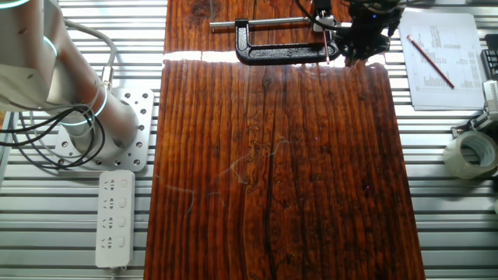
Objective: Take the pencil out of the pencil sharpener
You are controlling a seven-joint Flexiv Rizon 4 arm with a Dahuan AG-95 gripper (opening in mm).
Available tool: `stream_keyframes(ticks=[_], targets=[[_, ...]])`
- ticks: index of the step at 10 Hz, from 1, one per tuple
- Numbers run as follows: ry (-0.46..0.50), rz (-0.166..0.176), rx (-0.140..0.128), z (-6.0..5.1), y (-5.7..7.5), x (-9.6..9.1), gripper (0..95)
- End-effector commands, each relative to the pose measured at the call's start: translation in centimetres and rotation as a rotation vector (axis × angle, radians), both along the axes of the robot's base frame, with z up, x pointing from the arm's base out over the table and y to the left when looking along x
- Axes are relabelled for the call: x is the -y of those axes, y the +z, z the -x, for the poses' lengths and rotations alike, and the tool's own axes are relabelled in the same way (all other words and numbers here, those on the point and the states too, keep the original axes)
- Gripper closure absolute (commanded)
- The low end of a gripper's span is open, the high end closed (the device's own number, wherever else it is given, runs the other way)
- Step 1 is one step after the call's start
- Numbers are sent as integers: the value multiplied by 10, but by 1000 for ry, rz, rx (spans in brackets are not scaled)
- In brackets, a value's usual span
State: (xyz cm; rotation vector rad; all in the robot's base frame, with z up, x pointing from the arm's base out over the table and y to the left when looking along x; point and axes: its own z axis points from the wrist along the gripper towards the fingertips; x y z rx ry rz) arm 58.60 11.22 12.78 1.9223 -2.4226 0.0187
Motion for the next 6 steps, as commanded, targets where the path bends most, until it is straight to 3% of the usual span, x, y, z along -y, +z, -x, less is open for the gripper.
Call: stream_keyframes(ticks=[1,6], targets=[[12,-1,-3,-1,-1,0,950],[62,-20,1,-1,-3,0,950]])
